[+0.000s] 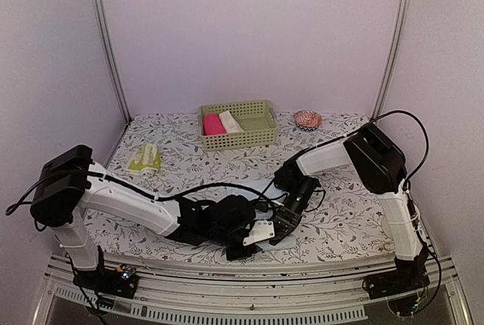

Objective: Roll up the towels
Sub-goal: Roll the towel at the center of the board.

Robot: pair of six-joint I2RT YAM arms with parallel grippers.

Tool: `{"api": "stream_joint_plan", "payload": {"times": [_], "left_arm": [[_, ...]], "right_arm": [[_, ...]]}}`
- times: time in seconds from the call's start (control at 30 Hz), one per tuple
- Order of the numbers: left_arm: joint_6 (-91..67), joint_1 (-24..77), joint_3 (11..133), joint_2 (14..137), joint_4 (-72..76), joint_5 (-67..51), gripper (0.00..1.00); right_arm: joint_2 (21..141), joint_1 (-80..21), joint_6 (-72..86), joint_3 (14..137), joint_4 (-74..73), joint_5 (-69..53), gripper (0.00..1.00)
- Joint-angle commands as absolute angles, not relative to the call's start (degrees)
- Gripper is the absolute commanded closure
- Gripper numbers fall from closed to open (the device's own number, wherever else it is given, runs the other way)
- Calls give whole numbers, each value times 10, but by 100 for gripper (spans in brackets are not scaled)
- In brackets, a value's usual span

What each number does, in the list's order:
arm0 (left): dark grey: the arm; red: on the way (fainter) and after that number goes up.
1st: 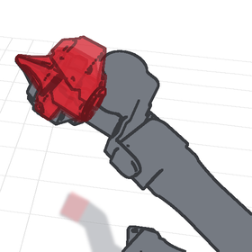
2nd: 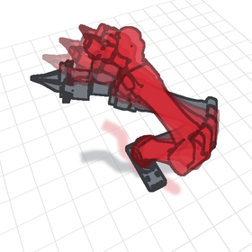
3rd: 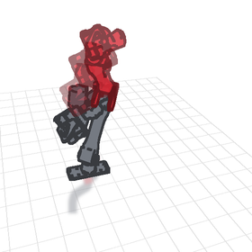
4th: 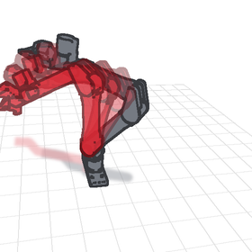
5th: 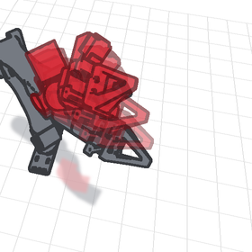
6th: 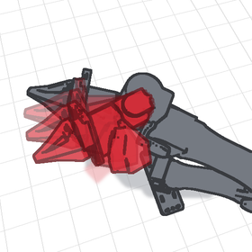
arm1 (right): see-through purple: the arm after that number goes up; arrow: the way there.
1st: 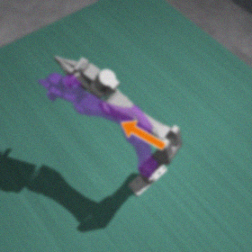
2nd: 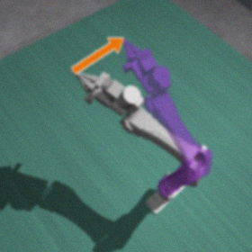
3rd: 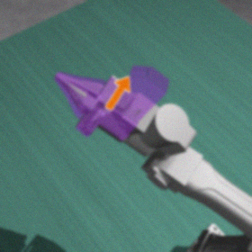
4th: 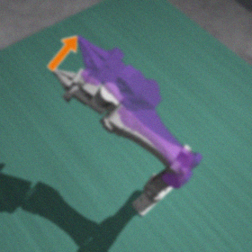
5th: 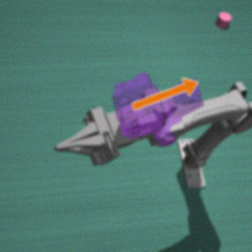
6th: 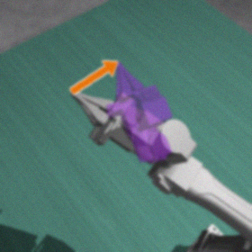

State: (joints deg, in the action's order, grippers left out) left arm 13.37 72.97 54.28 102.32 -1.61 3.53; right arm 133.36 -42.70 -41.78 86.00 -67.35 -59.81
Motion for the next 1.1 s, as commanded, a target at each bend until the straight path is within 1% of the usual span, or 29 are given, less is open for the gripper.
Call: {"api": "stream_joint_plan", "payload": {"times": [0.0,0.17,0.3,0.33,0.4,0.43,0.5,0.57,0.63,0.77,0.87,0.9,1.0,1.07], "left_arm": [[147,735,560,1039,-30,26,67],[145,735,563,1062,-35,35,68],[142,734,568,1078,-39,42,68],[141,734,569,1081,-40,42,70],[141,735,575,1085,-51,38,82],[137,735,579,1086,-58,37,86],[129,735,584,1081,-71,23,91],[121,734,588,1073,-82,1,94],[108,728,596,1070,-100,-24,94],[53,696,632,1091,-138,-101,94],[13,660,650,1102,-140,-201,93],[2,647,657,1108,-140,-255,92],[-49,604,676,1160,-143,-371,89],[-84,581,681,1193,-139,-423,89]], "right_arm": [[1371,-427,-427,854,-634,-539,92],[1370,-426,-430,855,-634,-542,91],[1355,-426,-432,857,-642,-552,85],[1340,-426,-433,856,-647,-557,83],[1293,-422,-442,849,-659,-564,72],[1265,-418,-450,843,-664,-564,67],[1203,-407,-463,825,-671,-562,58],[1139,-392,-471,804,-667,-558,56],[1076,-370,-455,769,-629,-547,56],[914,-352,-410,658,-497,-498,56],[801,-352,-419,583,-420,-451,56],[762,-354,-424,564,-400,-430,56],[704,-364,-417,513,-327,-362,57],[693,-383,-417,495,-305,-336,58]]}}
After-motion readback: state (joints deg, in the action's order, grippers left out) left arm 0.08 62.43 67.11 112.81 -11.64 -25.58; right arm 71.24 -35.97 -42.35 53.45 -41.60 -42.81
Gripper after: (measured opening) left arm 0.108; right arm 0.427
